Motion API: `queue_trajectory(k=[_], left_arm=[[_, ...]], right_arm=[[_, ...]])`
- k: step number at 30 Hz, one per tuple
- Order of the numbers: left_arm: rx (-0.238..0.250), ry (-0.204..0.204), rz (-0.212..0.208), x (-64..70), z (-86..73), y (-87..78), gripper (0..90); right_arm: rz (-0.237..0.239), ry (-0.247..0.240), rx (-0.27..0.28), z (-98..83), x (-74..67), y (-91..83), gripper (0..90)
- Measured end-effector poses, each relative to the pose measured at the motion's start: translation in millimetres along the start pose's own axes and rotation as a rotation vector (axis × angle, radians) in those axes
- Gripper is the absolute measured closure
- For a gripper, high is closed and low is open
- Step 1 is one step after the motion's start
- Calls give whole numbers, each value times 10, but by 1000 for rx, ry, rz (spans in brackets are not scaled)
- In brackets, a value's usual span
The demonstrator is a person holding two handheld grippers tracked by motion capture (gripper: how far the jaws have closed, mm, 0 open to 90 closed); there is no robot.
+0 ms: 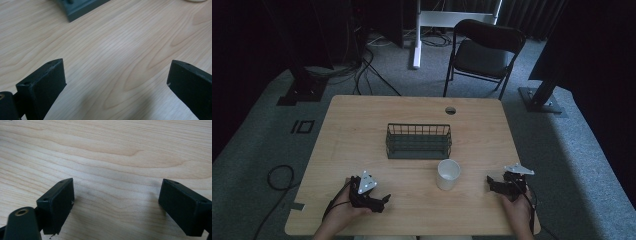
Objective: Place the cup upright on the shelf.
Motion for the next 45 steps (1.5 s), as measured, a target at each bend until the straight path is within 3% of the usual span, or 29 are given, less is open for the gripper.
queue_trajectory(k=[21,28,31,36,45], left_arm=[[25,104,-104,495,461,235,40],[69,93,-149,646,634,310,41],[83,82,-188,738,727,356,51],[80,114,-196,827,809,420,51],[100,128,-226,1008,1002,541,51]], right_arm=[[0,0,0,0,0,0,128],[0,0,0,0,0,0,128],[0,0,1,1,-1,0,129],[0,1,1,1,-1,0,129],[1,0,1,1,-4,-2,134]])
Point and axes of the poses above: each handheld gripper's, and its own axes: y roughly forward along the jaws, z roughly out of its top, x roughly to its right, the point moved 10 cm from there along y, roughly forward along the jaws, and after that the axes turned 7 degrees about -x, right-handed, at the moved point
